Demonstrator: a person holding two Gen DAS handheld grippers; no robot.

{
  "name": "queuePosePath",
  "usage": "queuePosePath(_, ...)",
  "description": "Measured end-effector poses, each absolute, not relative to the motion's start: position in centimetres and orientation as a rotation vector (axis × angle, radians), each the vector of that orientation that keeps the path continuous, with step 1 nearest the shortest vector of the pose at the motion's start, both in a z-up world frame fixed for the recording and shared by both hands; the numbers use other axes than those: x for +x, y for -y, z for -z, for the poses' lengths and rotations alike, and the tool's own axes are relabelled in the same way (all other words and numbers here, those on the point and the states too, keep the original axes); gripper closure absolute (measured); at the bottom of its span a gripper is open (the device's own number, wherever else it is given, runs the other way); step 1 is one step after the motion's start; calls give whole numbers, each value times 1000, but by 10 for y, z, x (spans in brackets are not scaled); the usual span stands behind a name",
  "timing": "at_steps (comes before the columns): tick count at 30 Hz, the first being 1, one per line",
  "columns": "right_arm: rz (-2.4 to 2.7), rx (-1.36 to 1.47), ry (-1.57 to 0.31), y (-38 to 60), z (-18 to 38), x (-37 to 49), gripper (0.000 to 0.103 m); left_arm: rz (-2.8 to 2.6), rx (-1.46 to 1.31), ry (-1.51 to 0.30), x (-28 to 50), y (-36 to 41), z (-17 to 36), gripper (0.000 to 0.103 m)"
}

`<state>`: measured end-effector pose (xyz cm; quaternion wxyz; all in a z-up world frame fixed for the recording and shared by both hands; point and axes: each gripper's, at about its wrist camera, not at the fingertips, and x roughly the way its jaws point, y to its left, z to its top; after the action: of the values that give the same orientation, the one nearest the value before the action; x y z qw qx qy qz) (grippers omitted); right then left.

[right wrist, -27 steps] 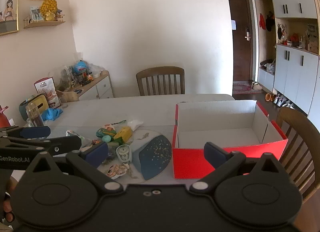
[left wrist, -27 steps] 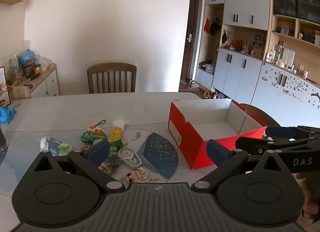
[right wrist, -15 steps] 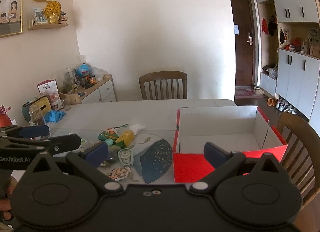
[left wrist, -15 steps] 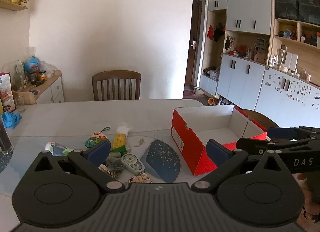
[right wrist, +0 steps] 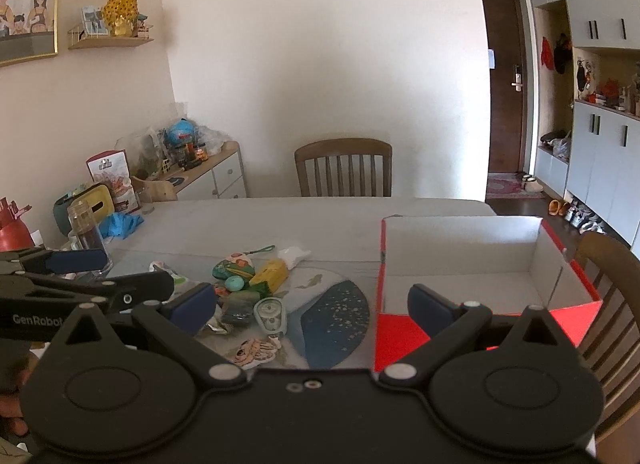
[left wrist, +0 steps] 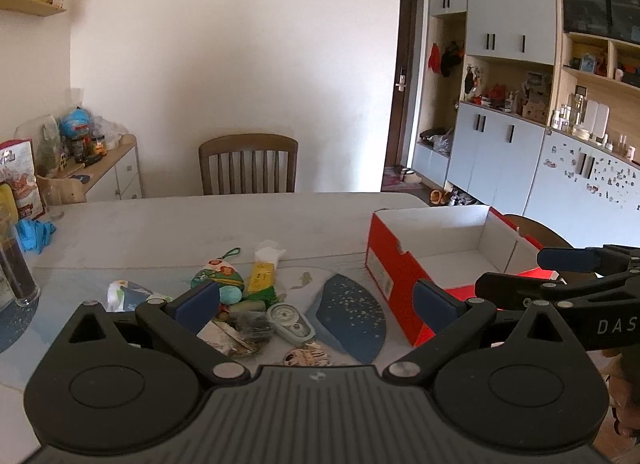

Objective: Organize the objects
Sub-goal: 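Move both grippers toward the cluster of items on the table, then grasp the silver ZHOUSHI bag with left gripper while right gripper grasps bunny sticker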

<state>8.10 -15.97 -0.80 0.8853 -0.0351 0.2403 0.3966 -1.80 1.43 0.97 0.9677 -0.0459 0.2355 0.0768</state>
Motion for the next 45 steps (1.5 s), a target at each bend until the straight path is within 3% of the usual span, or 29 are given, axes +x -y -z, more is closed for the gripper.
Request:
queuePosePath(17, -805, -136, -641, 68, 40, 98, 1, -198, -126, -609, 20, -110, 34, 0)
queuePosePath(34, -713, -170, -955, 10, 113, 138, 3, -43, 212, -722, 68, -137, 123, 0)
queuePosePath(42, -719, -188, -1054, -12, 135, 148, 14, 14, 249, -731, 85, -141, 138, 5)
queuePosePath(45, -713, -180, -1085, -15, 142, 152, 18, 26, 245, -748, 88, -140, 144, 14)
